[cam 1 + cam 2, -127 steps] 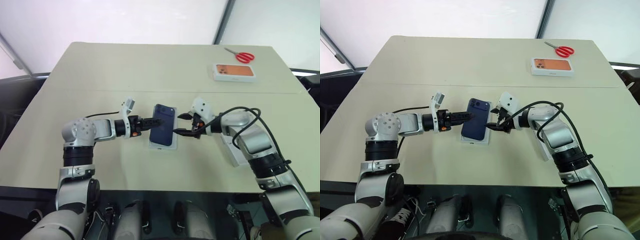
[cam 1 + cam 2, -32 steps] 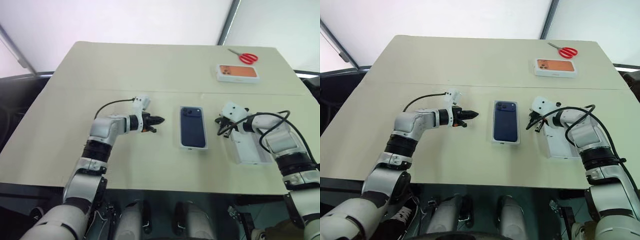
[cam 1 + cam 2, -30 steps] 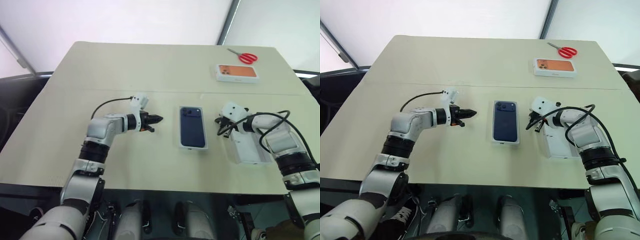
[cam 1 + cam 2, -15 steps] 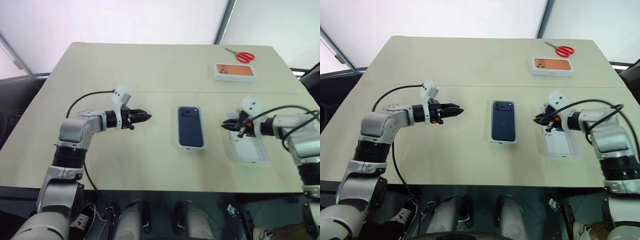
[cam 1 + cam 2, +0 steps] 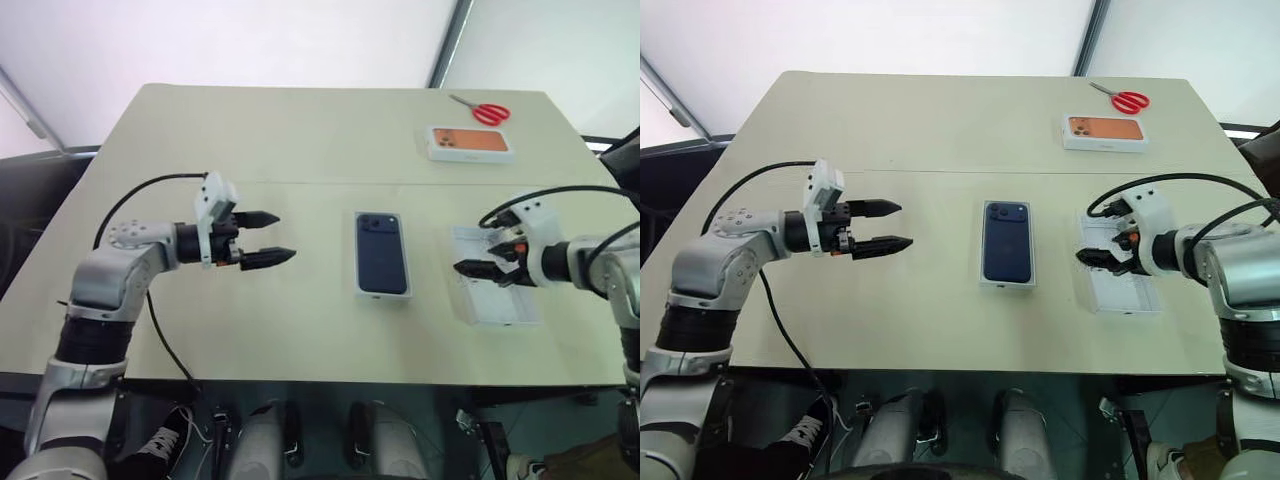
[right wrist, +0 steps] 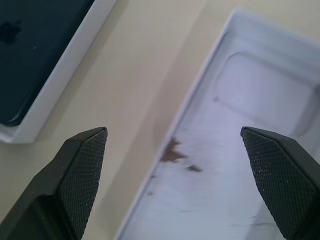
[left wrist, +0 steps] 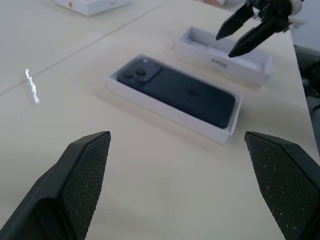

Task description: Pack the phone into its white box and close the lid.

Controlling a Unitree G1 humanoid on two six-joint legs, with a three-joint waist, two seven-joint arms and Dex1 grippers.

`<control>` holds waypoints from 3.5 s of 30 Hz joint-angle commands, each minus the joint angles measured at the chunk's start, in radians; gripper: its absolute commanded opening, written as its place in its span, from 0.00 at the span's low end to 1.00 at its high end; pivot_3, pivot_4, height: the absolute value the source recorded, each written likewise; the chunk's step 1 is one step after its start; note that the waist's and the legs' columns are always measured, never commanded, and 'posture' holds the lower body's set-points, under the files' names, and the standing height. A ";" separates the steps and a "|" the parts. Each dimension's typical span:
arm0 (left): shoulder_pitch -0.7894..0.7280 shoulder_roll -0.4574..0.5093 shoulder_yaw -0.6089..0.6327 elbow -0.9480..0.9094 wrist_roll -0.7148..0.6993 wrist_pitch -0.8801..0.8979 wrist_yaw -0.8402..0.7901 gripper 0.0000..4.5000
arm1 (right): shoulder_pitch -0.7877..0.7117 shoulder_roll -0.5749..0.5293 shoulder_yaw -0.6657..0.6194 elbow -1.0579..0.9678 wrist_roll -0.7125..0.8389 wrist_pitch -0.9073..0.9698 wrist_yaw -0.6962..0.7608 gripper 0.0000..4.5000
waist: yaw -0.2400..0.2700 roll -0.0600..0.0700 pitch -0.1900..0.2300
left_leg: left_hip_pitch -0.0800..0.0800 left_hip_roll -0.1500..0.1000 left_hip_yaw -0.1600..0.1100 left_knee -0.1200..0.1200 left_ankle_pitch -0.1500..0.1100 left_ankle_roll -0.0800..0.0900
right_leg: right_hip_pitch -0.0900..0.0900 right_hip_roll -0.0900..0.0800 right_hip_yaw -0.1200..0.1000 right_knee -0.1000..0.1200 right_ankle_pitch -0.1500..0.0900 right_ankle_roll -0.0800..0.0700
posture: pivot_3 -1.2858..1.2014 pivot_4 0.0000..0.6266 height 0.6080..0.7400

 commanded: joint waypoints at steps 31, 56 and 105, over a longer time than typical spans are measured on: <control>0.119 -0.076 0.005 -0.100 0.038 -0.286 0.072 1.00 | -0.018 0.135 -0.063 0.012 0.280 0.124 -0.541 0.01 | -0.002 0.000 0.000 | -0.001 0.000 0.001 0.000 0.000 0.001 | -0.001 0.003 0.000 0.000 0.000 0.000 | 0.52 0.24 0.98; 0.016 -0.135 0.047 0.013 0.003 -0.196 0.205 1.00 | -0.424 0.853 -0.644 0.180 0.866 0.124 -0.982 0.01 | -0.003 0.001 0.000 | -0.001 0.001 0.003 -0.001 0.000 0.001 | -0.002 0.007 0.001 0.002 0.000 0.001 | 0.52 0.24 0.98; -0.081 -0.573 -0.139 0.307 0.195 -0.347 0.408 0.00 | -0.005 0.092 -0.011 0.179 0.759 -0.613 -0.576 0.86 | 0.003 0.002 -0.001 | -0.001 0.000 0.003 0.001 -0.004 0.008 | -0.001 0.005 0.002 0.000 0.000 0.001 | 0.52 0.24 0.98</control>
